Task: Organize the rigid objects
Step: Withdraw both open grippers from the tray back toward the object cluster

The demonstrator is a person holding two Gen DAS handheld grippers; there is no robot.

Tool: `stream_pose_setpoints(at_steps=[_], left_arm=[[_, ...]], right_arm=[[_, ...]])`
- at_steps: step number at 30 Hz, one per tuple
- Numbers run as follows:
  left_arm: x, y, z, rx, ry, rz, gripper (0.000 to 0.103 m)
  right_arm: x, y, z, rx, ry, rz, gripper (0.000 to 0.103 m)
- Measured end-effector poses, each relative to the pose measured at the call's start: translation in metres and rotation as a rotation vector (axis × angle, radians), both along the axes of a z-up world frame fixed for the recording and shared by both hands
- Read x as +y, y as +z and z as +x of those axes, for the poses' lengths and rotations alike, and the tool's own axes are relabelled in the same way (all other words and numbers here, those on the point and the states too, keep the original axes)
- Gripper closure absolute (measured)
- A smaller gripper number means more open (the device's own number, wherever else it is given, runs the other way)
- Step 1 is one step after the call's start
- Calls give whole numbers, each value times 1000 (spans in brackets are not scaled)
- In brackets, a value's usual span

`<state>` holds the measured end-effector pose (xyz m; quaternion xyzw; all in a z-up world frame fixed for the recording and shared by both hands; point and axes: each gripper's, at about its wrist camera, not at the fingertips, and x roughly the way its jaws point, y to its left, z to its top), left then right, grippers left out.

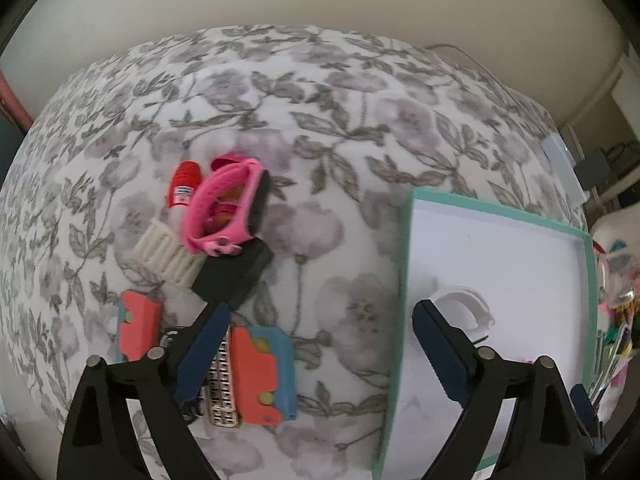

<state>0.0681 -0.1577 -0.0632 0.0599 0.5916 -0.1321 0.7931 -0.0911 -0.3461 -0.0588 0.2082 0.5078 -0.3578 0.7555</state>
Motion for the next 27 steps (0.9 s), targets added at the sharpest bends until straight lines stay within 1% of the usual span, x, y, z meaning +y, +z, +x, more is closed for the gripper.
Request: stream_pose_setpoints(at_steps=[1,3,6,9,12,14,16,19,22,27], left_arm=[[5,2,3,8,9,-13,4],[13,6,7,10,28,-26,3],[26,16,13,-19,56,-4,3],[45,29,19,-60,79,61,3],[66,39,24,-92,110,101,3],[82,45,27,-110,141,109,3],[99,53,30,-126,174,101,3],[120,61,31,-137,212,86,3],[136,65,32,-144,247,88,3],[154,58,32,-116,292,105,3]], right_arm=[[1,1,0,-4,2,-3,0],[2,4,1,-12,7,-9,0],[6,11,2,-32,12,-11,0],[12,26,4,-94,16,-10,0],[24,46,8,-176,42,-7,0],[35,57,14,-223,74,9,0],[48,62,20,-246,110,21,0],[69,63,33,-247,167,49,0],[92,58,46,-222,230,62,0],[130,48,66,-196,341,102,0]])
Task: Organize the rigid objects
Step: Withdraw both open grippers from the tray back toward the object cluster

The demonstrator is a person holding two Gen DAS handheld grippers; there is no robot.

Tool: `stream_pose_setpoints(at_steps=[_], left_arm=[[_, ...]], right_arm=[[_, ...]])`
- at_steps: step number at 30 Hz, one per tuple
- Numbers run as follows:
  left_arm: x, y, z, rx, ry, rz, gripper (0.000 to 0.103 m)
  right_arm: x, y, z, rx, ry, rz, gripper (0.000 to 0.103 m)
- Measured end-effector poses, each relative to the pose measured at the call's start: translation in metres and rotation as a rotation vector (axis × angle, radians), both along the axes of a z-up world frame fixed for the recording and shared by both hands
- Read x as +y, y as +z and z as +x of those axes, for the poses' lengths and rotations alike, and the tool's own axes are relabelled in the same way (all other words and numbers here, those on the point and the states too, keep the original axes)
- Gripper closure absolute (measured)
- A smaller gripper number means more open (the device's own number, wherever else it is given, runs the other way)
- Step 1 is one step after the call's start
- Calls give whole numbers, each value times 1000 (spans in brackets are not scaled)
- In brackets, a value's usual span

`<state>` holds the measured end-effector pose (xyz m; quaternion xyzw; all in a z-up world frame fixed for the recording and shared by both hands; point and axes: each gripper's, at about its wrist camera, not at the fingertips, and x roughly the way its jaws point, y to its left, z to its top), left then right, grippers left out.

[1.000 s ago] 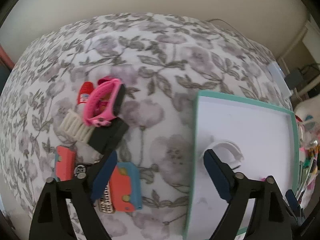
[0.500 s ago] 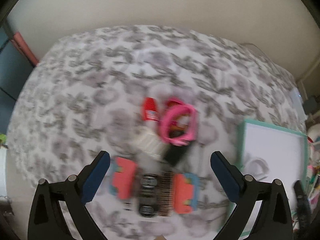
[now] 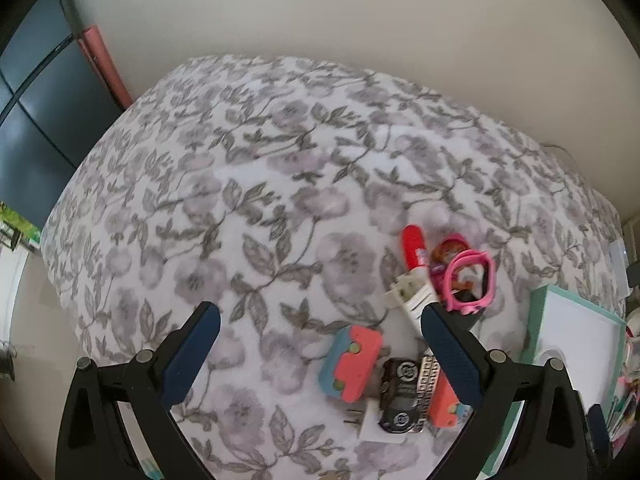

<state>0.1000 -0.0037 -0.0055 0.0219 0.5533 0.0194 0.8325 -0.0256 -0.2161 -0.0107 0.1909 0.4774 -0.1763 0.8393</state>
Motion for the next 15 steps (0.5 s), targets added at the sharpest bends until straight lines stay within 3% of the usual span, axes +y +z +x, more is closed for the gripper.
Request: stream_pose_setpoints(at_steps=[9,15], left_arm=[[12,-34,2,85,39,29,3],[9,-68,4,179,30,64,3]], right_arm=[[41,-35,17,108,106,60,2],[48,-57,22,180,115,71,12]])
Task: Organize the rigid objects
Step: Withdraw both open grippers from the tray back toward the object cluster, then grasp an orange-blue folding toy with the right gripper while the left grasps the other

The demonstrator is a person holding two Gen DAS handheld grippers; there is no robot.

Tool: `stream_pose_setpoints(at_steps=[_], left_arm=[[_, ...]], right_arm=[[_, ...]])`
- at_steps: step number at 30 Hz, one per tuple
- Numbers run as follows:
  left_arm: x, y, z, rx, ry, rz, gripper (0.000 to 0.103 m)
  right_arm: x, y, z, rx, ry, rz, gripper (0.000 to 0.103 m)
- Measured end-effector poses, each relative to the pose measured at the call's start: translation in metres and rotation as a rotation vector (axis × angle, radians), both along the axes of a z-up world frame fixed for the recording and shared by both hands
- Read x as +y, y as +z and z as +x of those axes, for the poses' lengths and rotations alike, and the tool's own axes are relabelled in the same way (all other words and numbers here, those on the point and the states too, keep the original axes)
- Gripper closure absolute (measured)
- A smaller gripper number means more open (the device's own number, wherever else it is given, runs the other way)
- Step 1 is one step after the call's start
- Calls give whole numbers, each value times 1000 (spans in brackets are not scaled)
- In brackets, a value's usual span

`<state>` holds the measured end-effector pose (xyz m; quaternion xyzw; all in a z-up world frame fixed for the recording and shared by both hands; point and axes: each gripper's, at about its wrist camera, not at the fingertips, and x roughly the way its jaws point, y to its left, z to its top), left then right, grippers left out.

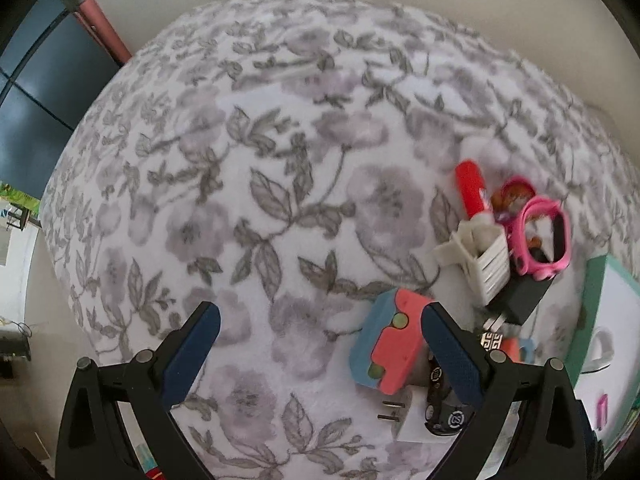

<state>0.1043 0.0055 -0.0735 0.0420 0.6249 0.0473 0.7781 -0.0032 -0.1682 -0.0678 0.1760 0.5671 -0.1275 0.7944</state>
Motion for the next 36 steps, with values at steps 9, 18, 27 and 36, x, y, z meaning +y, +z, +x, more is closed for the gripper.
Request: stream_pose_setpoints(at_steps=[9,18,27,36], left_arm=[[-7,-22,0,54,-33,26,3],[-22,-31,1,82,-69,20,3],[-30,-34,0,84,-76,39,8],[-27,-41,-2,107,-90,33,34]], right_arm=[[19,2,11,12,80,-38,25],[25,-16,19,63,95,-34,26],[16,-23,20,85,67,-42,30],[21,-31,23,108,87,-44,40]])
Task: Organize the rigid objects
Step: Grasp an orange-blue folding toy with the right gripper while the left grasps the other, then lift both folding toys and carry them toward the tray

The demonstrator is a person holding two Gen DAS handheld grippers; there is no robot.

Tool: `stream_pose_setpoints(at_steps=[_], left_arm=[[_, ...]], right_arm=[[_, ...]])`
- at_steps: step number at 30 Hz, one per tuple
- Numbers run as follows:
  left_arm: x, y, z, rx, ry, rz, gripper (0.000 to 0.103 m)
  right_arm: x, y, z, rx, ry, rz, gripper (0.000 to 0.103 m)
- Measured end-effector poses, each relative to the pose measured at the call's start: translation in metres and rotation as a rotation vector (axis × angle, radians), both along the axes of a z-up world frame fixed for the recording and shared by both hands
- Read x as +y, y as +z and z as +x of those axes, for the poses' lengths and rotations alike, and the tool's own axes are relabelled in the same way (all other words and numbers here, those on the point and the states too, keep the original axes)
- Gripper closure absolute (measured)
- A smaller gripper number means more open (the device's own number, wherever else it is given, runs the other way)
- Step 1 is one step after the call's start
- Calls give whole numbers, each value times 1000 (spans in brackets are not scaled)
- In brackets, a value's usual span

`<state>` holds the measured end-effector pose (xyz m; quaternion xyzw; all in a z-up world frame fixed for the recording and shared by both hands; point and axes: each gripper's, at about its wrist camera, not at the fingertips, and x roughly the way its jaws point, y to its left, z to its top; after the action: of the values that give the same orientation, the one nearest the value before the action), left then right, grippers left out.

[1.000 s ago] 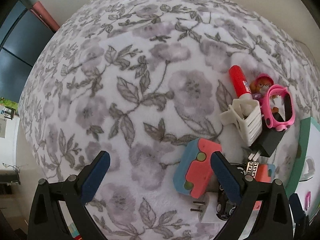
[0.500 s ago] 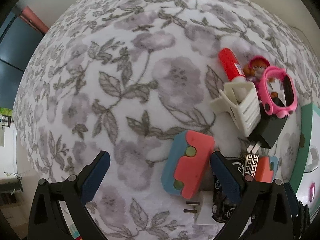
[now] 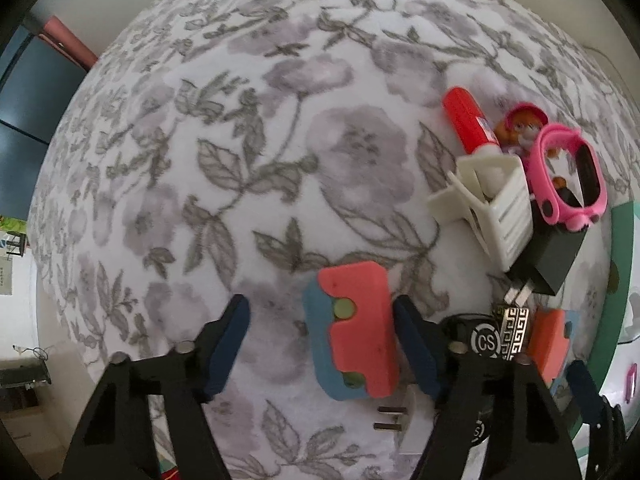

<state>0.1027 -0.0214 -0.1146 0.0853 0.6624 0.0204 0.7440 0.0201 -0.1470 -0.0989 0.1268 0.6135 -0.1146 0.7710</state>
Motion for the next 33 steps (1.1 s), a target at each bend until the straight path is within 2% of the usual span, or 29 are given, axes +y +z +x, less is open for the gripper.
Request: stream_pose_setpoints(at_steps=[6,12,16,21,25,33], left_arm=[[-3,-6,-4,-5,-18,-6,42],[-10,-3,-2,-13,-47,-12,55],[-14,-3,-2,-21,-56,0,56],[-14,-2,-2,-23,-55,0,56],[-13,0,-5,-28,-60,4,56],[-13,0,-4,-27,-69,7,56]], right_arm=[[6,-6,5,7,22,-32,40],[18,-10,8,10,53,-80,40],[22,-10,5,9,60,-85,40],[20,-11,6,9,67,-86,46],[12,-9,4,10,54,-81,59],[0,-7,-1,7,38,-29,59]])
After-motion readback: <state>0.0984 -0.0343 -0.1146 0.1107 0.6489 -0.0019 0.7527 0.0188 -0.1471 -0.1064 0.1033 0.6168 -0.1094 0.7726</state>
